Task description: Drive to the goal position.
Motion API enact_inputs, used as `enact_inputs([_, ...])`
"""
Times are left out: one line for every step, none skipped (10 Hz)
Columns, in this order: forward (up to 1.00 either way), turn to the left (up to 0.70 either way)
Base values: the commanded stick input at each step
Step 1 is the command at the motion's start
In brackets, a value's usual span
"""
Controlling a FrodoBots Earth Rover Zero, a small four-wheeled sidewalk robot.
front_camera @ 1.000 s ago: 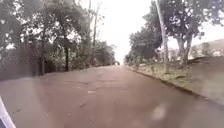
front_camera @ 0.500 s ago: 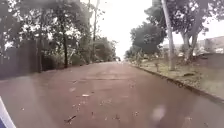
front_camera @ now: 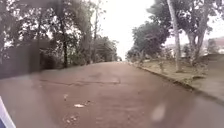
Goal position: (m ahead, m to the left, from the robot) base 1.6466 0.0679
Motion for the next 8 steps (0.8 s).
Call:
enact_inputs([0.85, -0.23])
enact_inputs([0.85, -0.34])
enact_inputs([0.85, -0.34])
enact_inputs([0.85, -0.34])
enact_inputs([0.85, -0.11])
enact_inputs([0.85, 0.0])
enact_inputs([0.85, 0.0])
enact_inputs([0.85, 0.0])
